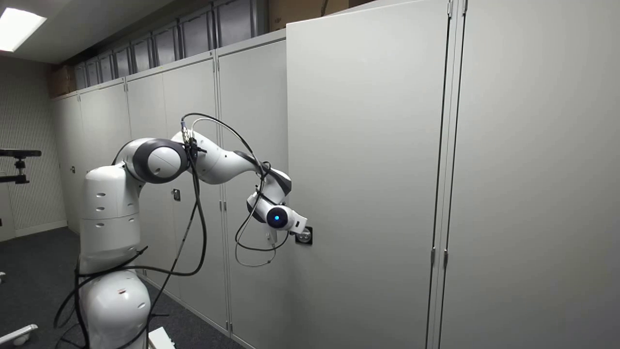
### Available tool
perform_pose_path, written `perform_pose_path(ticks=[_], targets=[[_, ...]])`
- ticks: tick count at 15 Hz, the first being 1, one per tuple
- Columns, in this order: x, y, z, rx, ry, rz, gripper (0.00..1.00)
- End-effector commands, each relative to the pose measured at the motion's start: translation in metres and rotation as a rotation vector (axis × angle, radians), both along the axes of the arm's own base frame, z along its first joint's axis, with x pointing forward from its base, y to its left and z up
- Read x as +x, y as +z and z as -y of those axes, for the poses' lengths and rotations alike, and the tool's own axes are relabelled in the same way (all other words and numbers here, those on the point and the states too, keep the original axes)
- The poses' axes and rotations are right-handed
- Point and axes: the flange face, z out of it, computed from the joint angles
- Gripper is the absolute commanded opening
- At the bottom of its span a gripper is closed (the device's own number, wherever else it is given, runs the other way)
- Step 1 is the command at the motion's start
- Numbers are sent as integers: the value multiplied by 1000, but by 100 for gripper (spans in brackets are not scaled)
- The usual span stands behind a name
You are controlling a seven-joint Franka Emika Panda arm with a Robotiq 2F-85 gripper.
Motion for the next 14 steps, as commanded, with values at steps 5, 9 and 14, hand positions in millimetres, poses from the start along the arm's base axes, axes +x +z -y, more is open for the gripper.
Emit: perform_pose_path(ticks=[5,9,14], targets=[[-24,16,-42,-144,11,24,100],[-31,21,-72,-233,4,36,100],[-40,29,-117,-353,0,56,100]])
